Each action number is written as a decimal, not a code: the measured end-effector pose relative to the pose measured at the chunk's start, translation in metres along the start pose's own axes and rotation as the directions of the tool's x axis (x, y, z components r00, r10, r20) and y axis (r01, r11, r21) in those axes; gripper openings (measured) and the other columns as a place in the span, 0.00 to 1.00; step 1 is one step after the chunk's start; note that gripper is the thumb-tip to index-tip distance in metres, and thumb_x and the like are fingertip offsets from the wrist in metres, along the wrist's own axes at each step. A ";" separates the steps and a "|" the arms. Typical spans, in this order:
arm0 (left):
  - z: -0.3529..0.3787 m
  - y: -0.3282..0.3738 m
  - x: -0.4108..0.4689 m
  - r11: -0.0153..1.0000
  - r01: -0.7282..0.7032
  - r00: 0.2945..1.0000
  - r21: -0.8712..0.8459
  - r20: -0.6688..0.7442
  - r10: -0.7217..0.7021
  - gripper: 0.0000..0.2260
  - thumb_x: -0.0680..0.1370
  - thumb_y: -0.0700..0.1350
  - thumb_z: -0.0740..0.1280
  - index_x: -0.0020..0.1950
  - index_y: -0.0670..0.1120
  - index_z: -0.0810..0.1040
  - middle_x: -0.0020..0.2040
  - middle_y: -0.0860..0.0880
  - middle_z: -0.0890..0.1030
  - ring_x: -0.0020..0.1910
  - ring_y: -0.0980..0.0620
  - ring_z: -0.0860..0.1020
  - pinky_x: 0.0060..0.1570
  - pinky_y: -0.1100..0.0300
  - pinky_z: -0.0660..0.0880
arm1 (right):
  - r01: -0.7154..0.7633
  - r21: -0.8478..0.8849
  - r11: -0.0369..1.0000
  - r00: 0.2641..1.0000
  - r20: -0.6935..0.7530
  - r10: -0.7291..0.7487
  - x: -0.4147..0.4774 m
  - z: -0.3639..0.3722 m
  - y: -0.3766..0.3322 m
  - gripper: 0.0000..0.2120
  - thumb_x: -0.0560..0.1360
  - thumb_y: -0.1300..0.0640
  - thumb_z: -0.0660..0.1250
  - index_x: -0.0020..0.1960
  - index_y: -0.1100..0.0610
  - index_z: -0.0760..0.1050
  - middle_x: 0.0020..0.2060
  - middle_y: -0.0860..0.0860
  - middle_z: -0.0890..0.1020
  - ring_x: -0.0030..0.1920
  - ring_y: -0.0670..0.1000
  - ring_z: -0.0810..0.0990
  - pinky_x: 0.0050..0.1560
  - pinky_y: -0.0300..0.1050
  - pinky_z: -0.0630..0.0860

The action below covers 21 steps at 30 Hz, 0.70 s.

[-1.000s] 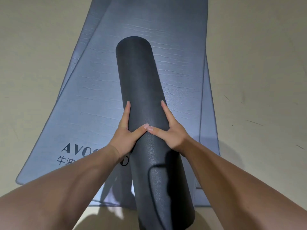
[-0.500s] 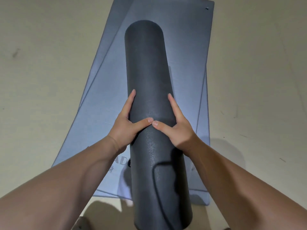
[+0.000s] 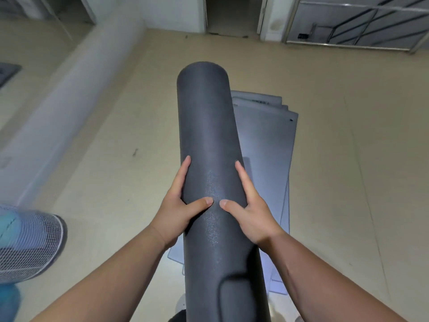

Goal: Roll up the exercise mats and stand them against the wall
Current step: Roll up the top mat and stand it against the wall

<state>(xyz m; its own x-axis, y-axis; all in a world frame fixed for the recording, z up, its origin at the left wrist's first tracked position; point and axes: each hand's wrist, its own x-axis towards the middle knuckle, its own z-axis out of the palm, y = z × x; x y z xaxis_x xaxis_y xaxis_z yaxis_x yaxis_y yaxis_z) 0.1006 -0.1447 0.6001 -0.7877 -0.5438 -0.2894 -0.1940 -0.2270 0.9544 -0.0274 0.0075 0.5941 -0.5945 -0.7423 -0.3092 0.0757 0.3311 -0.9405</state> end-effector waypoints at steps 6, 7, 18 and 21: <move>-0.057 0.133 -0.052 0.997 -0.076 0.997 -0.011 0.012 0.077 0.42 0.76 0.34 0.73 0.79 0.66 0.59 0.65 0.71 0.76 0.66 0.60 0.77 0.57 0.61 0.79 | 0.066 0.039 0.997 0.997 -0.028 -0.065 -0.038 0.049 -0.144 0.39 0.71 0.44 0.72 0.71 0.17 0.55 0.77 0.35 0.66 0.75 0.43 0.69 0.74 0.52 0.70; -0.062 0.146 -0.053 0.996 -0.092 0.996 -0.008 0.016 0.092 0.42 0.76 0.34 0.73 0.79 0.66 0.59 0.64 0.71 0.77 0.65 0.61 0.78 0.56 0.62 0.79 | 0.076 0.041 0.996 0.996 -0.044 -0.075 -0.040 0.053 -0.157 0.39 0.70 0.43 0.71 0.71 0.16 0.55 0.76 0.35 0.66 0.75 0.43 0.70 0.73 0.53 0.71; -0.116 0.230 -0.029 0.960 -0.276 0.959 0.039 -0.052 0.278 0.43 0.70 0.41 0.77 0.77 0.68 0.62 0.73 0.64 0.71 0.67 0.63 0.75 0.57 0.65 0.77 | 0.270 0.147 0.952 0.959 0.046 -0.280 0.017 0.086 -0.238 0.39 0.73 0.49 0.71 0.72 0.18 0.57 0.75 0.32 0.68 0.73 0.42 0.72 0.71 0.54 0.74; -0.148 0.235 -0.013 0.953 -0.302 0.949 0.023 -0.086 0.302 0.42 0.70 0.40 0.77 0.77 0.67 0.63 0.74 0.64 0.71 0.69 0.61 0.74 0.60 0.61 0.77 | 0.281 0.140 0.949 0.948 0.115 -0.297 0.048 0.108 -0.253 0.41 0.73 0.48 0.72 0.74 0.20 0.55 0.76 0.29 0.65 0.75 0.40 0.69 0.74 0.54 0.71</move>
<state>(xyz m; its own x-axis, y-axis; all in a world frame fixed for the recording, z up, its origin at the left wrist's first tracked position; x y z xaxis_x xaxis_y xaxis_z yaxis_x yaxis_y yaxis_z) 0.1518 -0.3103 0.8174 -0.7562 -0.6543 0.0074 0.0394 -0.0342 0.9986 0.0112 -0.1748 0.8016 -0.4938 -0.8691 -0.0297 0.0173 0.0243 -0.9996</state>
